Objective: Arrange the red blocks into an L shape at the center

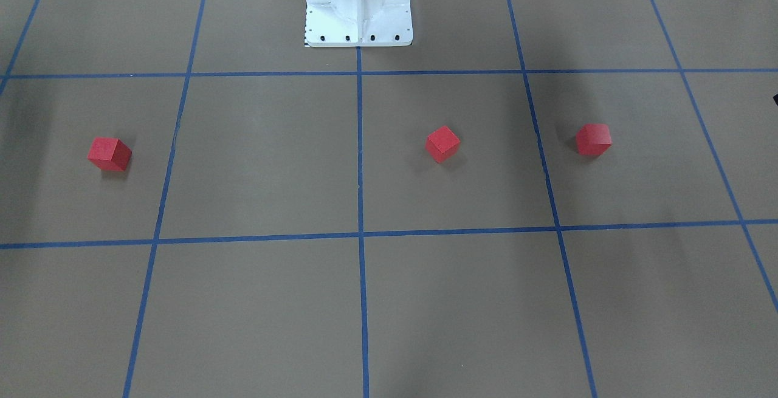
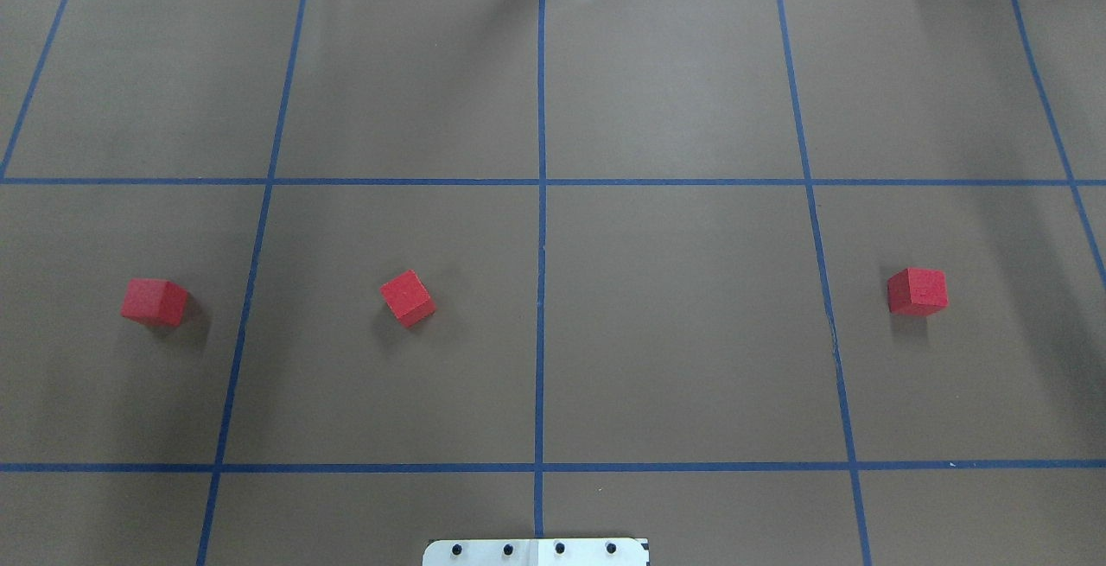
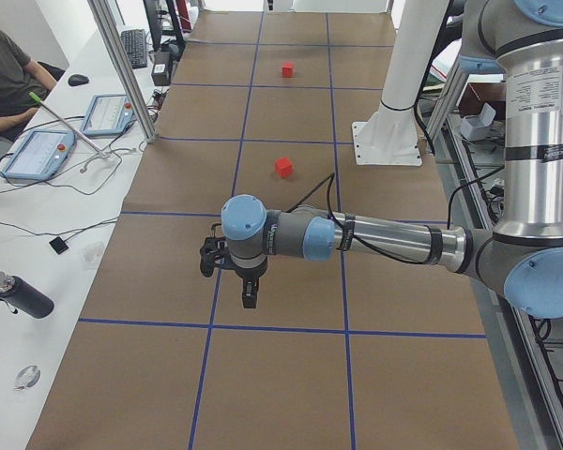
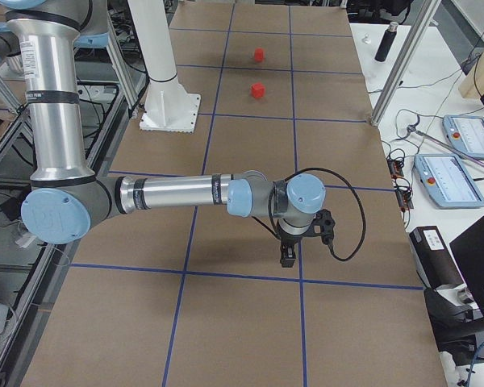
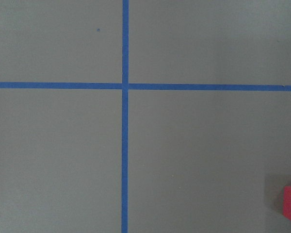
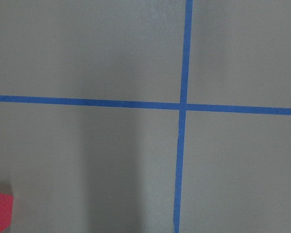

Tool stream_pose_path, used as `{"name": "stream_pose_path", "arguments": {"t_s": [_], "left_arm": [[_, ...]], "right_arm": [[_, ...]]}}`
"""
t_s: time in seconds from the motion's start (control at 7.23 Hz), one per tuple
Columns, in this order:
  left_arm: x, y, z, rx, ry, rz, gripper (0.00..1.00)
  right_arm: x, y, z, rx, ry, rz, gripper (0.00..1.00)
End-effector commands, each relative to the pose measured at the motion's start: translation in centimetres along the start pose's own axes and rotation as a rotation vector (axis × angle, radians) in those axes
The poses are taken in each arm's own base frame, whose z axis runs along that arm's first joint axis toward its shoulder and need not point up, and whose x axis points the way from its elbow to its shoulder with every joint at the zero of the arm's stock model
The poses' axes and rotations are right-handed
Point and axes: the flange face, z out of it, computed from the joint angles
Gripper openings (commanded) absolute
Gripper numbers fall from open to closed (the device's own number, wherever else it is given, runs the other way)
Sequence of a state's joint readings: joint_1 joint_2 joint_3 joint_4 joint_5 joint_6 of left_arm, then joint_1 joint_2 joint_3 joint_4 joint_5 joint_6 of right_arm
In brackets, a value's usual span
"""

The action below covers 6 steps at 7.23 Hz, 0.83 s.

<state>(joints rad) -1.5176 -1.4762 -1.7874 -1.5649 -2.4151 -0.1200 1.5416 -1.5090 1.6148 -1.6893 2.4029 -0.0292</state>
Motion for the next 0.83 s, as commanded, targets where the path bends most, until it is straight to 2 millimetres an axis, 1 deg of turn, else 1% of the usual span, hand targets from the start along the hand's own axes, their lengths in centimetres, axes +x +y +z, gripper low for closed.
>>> {"name": "stream_pose_path", "arguments": {"t_s": [0.0,0.14,0.28,0.55,0.69], "left_arm": [[0.0,0.5,-0.1,0.002,0.003,0.000,1.00],[0.2,0.5,-0.1,0.003,0.005,0.004,1.00],[0.2,0.4,-0.1,0.003,0.006,0.004,1.00],[0.2,0.4,-0.1,0.003,0.006,0.008,1.00],[0.1,0.4,0.1,0.000,0.006,0.008,1.00]], "right_arm": [[-0.6,0.0,-0.5,0.010,-0.011,-0.012,1.00],[-1.0,0.1,-0.7,0.016,-0.011,-0.021,1.00],[-1.1,0.1,-0.6,0.014,-0.011,-0.015,1.00],[-0.7,0.4,-0.3,0.009,-0.011,-0.015,1.00],[-0.2,1.1,0.2,-0.001,-0.015,-0.001,1.00]]}}
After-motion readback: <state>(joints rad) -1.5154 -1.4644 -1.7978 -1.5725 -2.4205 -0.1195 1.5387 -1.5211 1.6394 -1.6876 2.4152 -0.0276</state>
